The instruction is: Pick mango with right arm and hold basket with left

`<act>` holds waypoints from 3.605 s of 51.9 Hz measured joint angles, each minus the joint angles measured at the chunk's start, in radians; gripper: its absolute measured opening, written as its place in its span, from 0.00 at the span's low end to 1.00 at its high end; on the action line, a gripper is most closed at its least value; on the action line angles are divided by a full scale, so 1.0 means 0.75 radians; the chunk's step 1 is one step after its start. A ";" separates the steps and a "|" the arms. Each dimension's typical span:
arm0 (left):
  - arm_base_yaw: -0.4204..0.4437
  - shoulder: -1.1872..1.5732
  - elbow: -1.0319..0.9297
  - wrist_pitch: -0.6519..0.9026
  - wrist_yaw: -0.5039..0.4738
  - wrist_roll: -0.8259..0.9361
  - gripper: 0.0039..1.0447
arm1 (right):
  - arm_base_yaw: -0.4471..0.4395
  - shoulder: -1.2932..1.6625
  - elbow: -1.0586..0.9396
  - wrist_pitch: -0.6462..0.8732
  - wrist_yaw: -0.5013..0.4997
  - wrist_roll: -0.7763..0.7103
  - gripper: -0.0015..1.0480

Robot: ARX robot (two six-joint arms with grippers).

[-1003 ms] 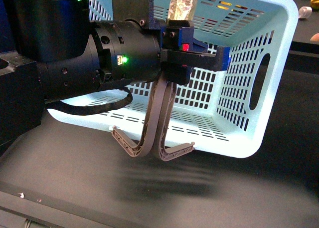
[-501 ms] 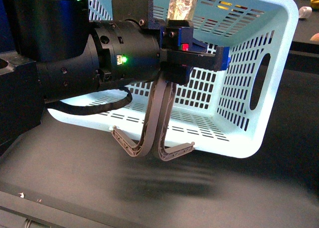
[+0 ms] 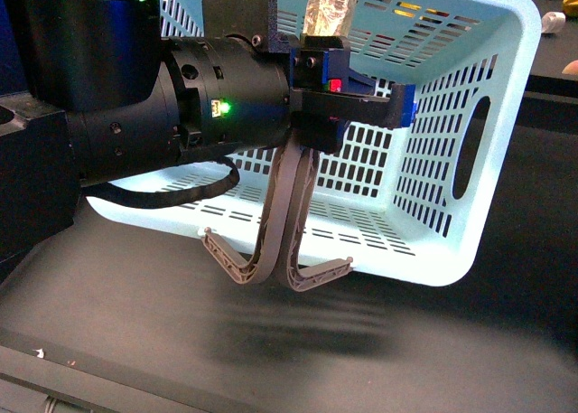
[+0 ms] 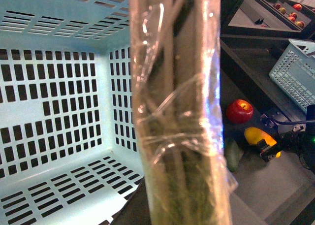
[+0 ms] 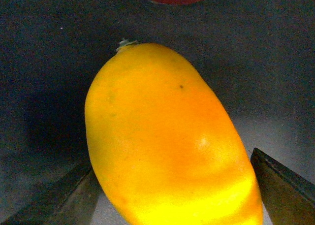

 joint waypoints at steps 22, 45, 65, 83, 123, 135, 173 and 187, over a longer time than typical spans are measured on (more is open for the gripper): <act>0.000 0.000 0.000 0.000 0.000 0.001 0.08 | 0.008 -0.204 -0.214 0.005 -0.137 0.077 0.68; 0.000 0.000 0.000 0.000 0.000 0.001 0.08 | 0.152 -0.966 -0.570 -0.202 -0.477 0.225 0.67; 0.000 0.000 0.000 0.000 0.001 0.001 0.08 | 0.504 -1.621 -0.769 -0.415 -0.650 0.494 0.67; 0.000 -0.002 0.000 0.000 -0.002 0.001 0.08 | 1.183 -1.598 -0.733 -0.202 -0.333 0.894 0.67; 0.002 -0.002 -0.001 -0.001 0.004 0.001 0.08 | 1.425 -1.057 -0.428 0.156 -0.035 1.132 0.92; 0.000 -0.002 -0.009 -0.007 -0.001 -0.003 0.08 | 1.391 -1.239 -0.540 0.201 -0.010 1.137 0.92; 0.001 -0.003 -0.009 -0.007 0.002 0.001 0.08 | 1.181 -2.773 -1.178 -0.597 0.164 1.326 0.92; 0.002 -0.003 -0.009 -0.007 -0.003 -0.001 0.08 | 1.123 -2.814 -1.247 -0.392 0.079 1.206 0.82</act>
